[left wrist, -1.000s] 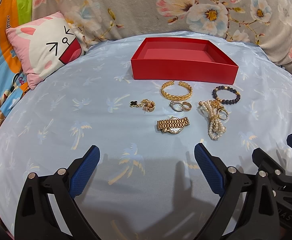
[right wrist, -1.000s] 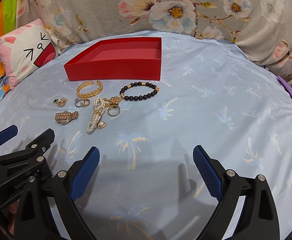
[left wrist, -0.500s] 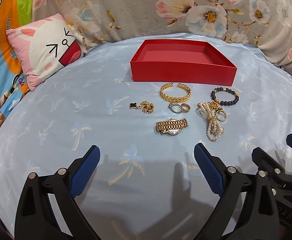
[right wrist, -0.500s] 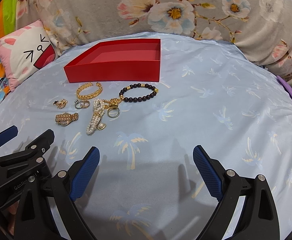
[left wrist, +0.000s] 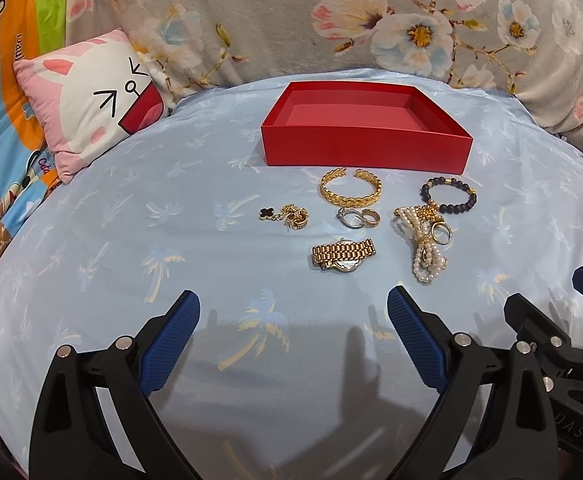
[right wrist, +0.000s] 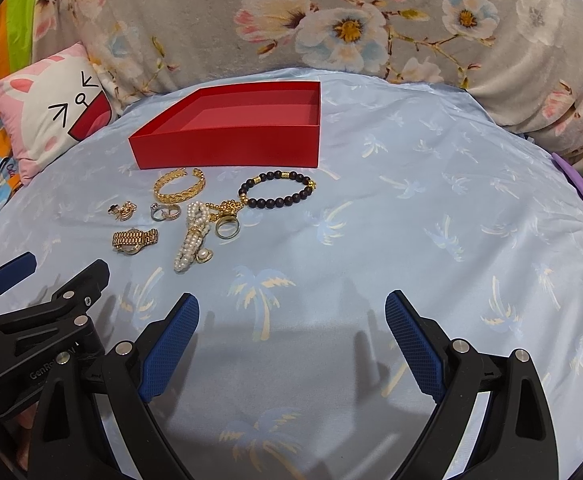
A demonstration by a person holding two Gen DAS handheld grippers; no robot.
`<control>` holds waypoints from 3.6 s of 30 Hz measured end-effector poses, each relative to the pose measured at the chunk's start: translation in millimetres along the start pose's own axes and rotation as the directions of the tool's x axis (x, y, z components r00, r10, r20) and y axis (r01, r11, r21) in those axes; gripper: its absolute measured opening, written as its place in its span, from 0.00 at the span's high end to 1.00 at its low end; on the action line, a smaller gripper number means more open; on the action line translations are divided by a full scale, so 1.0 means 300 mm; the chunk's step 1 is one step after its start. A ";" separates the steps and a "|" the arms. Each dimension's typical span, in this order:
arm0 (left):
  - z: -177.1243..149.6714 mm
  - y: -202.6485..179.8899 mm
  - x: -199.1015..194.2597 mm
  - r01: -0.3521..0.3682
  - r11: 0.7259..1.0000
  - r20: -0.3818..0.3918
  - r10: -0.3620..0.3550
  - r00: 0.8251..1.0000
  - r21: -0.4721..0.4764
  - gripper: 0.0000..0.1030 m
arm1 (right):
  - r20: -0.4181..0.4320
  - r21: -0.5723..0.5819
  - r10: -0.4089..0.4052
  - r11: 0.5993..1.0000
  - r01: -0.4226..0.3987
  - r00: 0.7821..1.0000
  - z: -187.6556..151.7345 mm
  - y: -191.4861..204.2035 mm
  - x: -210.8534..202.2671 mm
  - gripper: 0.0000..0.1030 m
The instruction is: Organize jewelry
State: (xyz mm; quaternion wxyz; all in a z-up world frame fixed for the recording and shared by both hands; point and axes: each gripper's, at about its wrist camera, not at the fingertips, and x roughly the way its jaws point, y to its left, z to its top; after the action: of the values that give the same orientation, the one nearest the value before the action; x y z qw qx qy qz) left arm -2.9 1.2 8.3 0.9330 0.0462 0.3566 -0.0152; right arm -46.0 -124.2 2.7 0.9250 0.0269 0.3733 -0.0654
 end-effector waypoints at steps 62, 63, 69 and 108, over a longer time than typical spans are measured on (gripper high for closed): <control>-0.026 0.170 0.026 0.078 0.984 -0.029 -0.084 0.996 -0.160 0.09 | -0.051 0.000 0.095 0.996 -0.095 0.994 0.047 0.045 0.030 0.17; -0.025 0.177 0.026 0.076 0.984 -0.027 -0.082 0.996 -0.161 0.09 | -0.053 -0.003 0.108 0.994 -0.108 0.993 0.059 0.056 0.033 0.21; -0.013 0.213 0.022 0.072 0.984 -0.004 -0.073 0.997 -0.163 0.09 | -0.086 -0.030 0.171 0.984 -0.174 0.982 0.113 0.132 0.087 0.40; 0.103 0.000 0.201 0.317 0.948 -0.118 -0.315 0.942 -0.002 0.65 | -0.157 0.037 0.199 0.980 -0.195 0.967 0.050 0.020 0.088 0.87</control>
State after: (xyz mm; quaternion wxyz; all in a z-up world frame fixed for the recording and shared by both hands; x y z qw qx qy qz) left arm 62.7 -1.3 -9.1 0.8956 -0.0028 0.4131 -0.1650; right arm -16.1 -122.6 -4.9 0.8938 0.0788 0.4408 0.0252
